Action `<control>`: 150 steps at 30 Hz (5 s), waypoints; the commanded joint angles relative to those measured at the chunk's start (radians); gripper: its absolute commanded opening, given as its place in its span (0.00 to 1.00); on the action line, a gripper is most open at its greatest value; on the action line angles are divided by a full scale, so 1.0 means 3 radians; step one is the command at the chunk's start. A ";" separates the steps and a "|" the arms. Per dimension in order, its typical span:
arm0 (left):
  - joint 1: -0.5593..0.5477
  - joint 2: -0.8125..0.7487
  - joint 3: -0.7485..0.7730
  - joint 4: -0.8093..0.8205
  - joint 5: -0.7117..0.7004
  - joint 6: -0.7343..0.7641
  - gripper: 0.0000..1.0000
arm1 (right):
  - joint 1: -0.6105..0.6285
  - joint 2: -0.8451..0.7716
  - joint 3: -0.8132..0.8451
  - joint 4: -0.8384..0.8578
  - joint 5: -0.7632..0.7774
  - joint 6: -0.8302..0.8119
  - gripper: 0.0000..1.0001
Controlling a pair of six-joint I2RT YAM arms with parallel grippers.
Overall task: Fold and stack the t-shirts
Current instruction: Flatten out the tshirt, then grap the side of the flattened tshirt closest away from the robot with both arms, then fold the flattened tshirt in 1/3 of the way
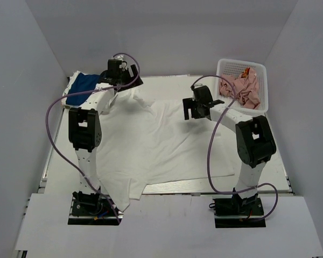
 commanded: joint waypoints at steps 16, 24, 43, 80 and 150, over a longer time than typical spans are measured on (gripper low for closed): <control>0.0081 -0.0345 -0.1143 -0.0371 -0.0638 0.0244 1.00 | 0.0008 -0.0198 -0.0478 0.0062 -0.0064 0.0003 0.90; 0.0224 0.0504 -0.0060 -0.0800 -0.0638 0.0244 1.00 | -0.0007 0.0134 -0.0237 0.0026 0.0028 -0.0012 0.90; 0.0449 0.1456 0.1476 -0.0821 0.0129 0.0745 1.00 | -0.0084 0.0626 0.0642 -0.0199 0.0263 -0.0048 0.90; 0.0387 -0.4406 -0.4777 -0.1915 -0.0418 -0.2098 0.98 | 0.0121 -0.2493 -0.2108 -0.0081 0.0135 0.1261 0.90; 0.0408 -0.1820 -0.1859 -0.0927 -0.0505 -0.1291 0.00 | -0.0323 -0.1323 -0.0556 -0.0623 0.0212 0.1190 0.00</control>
